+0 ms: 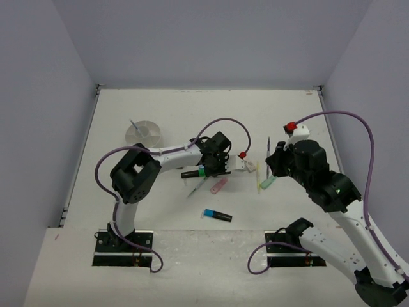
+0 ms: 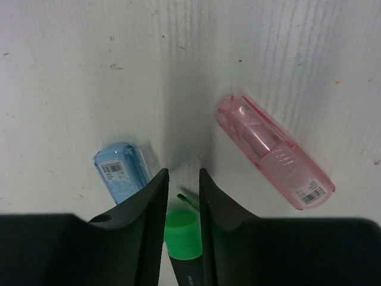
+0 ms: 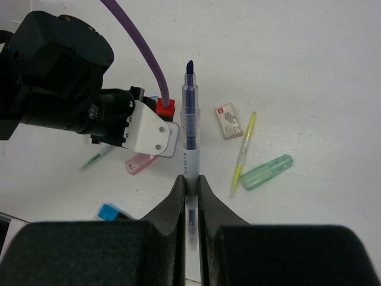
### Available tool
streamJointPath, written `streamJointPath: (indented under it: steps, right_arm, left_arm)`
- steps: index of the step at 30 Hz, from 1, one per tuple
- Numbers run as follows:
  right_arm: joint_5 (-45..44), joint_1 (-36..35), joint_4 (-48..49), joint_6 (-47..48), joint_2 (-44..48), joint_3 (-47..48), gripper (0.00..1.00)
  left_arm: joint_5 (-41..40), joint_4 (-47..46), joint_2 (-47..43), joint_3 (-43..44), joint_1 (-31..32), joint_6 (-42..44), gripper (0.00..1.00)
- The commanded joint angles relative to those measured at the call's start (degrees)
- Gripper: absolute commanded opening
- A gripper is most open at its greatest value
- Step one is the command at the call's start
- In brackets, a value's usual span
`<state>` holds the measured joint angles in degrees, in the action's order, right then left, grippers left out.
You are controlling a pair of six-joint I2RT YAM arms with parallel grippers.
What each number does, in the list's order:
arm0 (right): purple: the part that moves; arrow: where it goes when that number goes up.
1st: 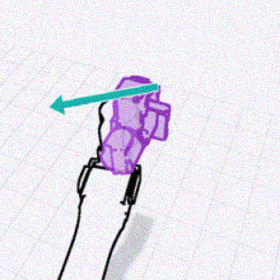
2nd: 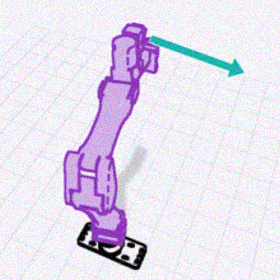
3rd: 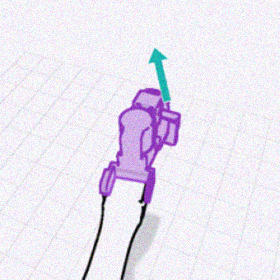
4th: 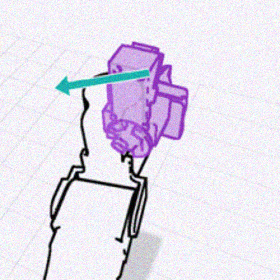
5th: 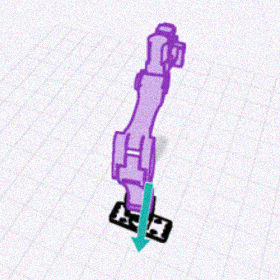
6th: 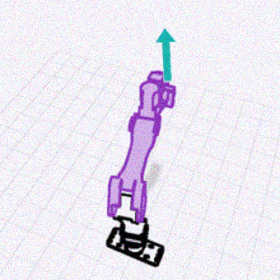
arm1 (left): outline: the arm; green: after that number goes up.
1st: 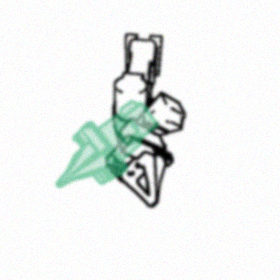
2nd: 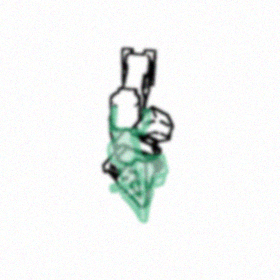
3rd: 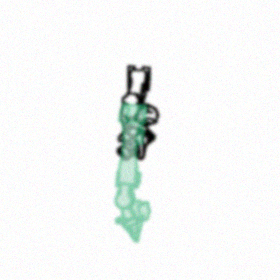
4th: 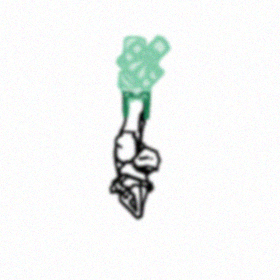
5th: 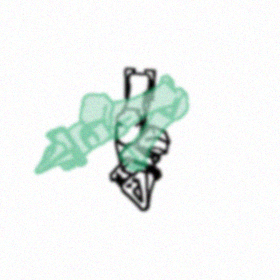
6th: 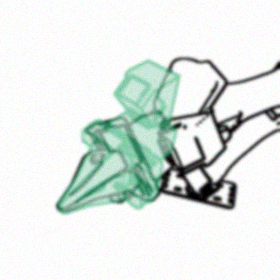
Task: Sort the stationery into containers
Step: Close the pen cap on the pen.
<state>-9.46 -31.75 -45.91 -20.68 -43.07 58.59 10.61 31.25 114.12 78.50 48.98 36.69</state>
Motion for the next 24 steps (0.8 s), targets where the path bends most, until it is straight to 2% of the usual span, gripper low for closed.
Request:
streamJointPath:
  steps: [1,7,18,24]
  right_arm:
    - [1.1,0.2,-0.1,1.5,-0.4,0.9,0.0]
    - [1.3,0.2,0.2,2.0,-0.6,0.8,0.0]
    - [2.2,0.2,0.7,2.1,-1.4,1.0,0.0]
    - [1.9,0.2,0.7,2.2,-1.4,0.8,0.0]
  left_arm:
    - [0.5,-1.9,1.9,1.1,-1.3,1.9,0.29]
    - [1.2,0.0,3.4,3.1,-1.5,1.4,0.3]
    - [1.0,1.4,3.2,5.3,-2.4,-0.1,0.38]
    - [3.8,3.9,3.3,8.2,-2.4,-1.8,0.41]
